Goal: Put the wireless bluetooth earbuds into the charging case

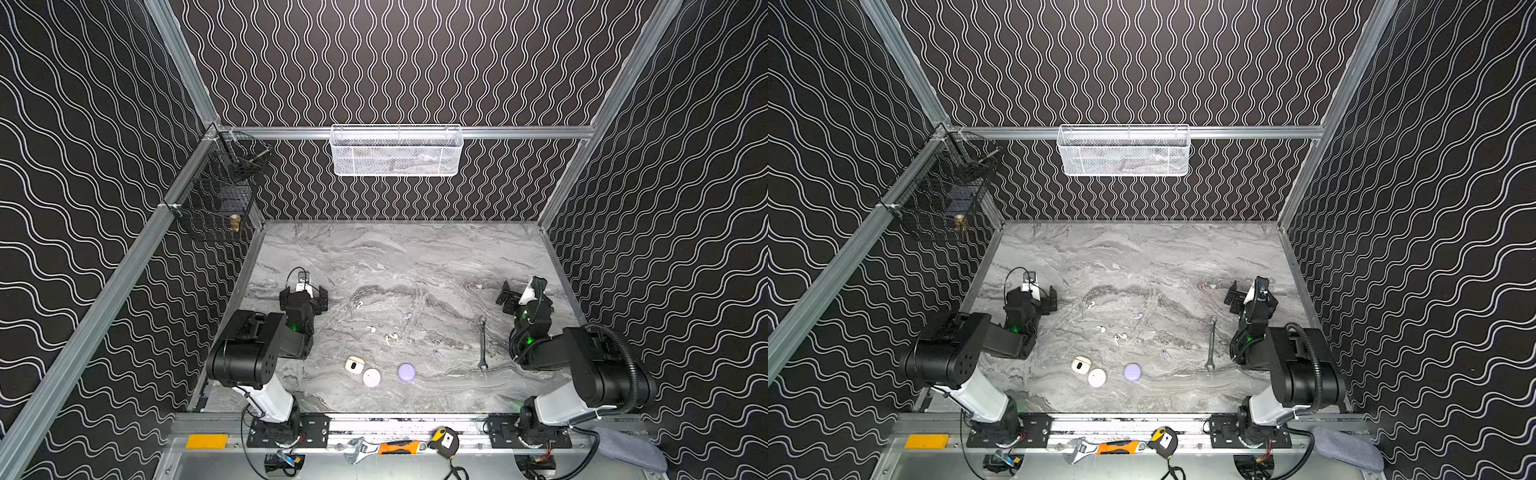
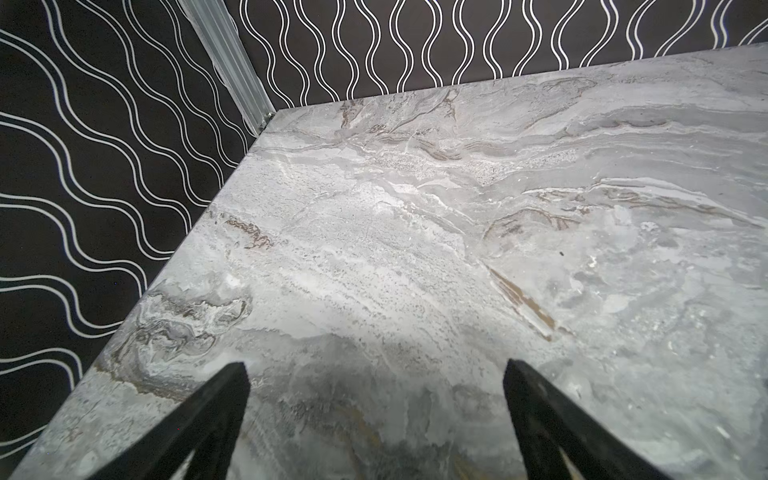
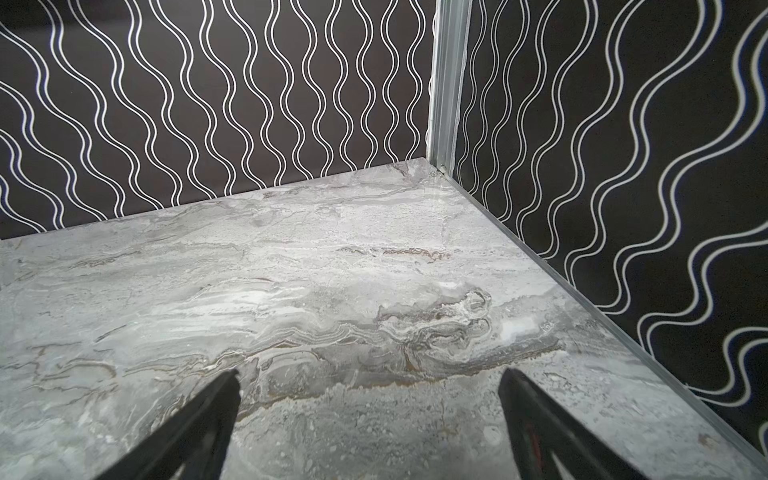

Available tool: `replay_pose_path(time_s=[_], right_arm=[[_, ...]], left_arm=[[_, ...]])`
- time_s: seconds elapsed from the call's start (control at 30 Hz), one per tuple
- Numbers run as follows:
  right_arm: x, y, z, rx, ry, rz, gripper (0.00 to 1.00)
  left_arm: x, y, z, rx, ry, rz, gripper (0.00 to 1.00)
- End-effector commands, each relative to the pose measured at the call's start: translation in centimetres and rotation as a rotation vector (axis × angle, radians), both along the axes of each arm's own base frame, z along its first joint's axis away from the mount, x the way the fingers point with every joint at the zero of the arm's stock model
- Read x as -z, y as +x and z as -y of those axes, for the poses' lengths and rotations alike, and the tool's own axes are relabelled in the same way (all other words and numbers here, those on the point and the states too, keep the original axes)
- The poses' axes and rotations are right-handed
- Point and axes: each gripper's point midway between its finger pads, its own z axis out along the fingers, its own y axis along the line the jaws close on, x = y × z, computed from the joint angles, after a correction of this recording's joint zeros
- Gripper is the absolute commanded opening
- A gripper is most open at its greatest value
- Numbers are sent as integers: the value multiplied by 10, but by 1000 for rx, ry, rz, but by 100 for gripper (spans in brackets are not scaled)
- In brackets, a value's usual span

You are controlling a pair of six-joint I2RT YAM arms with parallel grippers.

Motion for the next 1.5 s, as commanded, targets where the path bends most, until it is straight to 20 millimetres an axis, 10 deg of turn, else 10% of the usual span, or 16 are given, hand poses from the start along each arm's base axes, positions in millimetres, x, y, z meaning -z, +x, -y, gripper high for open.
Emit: replay_pose_path(time_s=[0.0,1.17,1.47], right_arm=[[-9,2,-1,-4,5,34,100],[-14,1,0,2,-4,55,99],[-79,-16,-8,175,76,139,99]], left_arm=[[-6,3,0,-5,-12,31,99],[-7,2,0,-5,-12,33,99],[-92,-19,7,-4,-128,6,99]])
